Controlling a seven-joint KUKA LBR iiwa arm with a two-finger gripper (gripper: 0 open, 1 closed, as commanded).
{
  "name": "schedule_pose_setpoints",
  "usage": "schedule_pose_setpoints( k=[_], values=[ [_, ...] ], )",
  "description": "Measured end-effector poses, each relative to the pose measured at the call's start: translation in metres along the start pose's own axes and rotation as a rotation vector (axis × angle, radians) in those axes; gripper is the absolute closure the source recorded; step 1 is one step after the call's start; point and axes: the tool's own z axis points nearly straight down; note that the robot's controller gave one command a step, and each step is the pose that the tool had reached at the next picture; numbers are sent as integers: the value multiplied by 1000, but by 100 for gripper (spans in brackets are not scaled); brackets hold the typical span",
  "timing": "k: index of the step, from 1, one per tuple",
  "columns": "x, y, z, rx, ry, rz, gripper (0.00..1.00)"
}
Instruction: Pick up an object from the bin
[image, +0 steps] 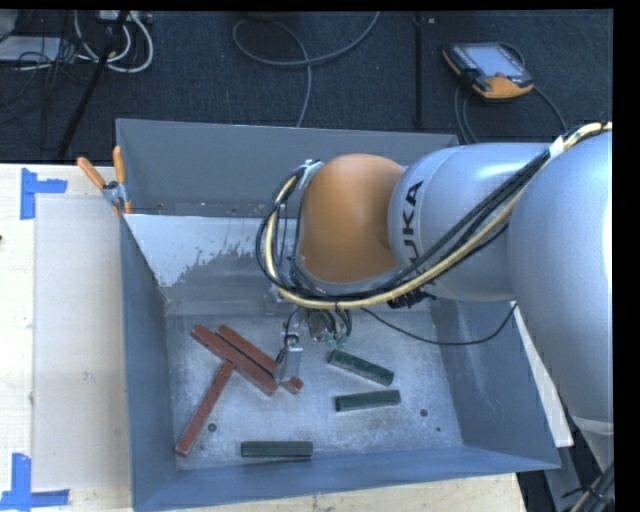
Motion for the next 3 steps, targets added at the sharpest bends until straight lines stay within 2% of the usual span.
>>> schedule_pose_setpoints(
  k=[1, 2, 3],
  values=[
    [25, -45, 22, -1, 9, -21, 0],
    [26, 23, 61, 0, 2, 186, 100],
    [26, 21, 62, 1, 3, 189, 0]
  ],
)
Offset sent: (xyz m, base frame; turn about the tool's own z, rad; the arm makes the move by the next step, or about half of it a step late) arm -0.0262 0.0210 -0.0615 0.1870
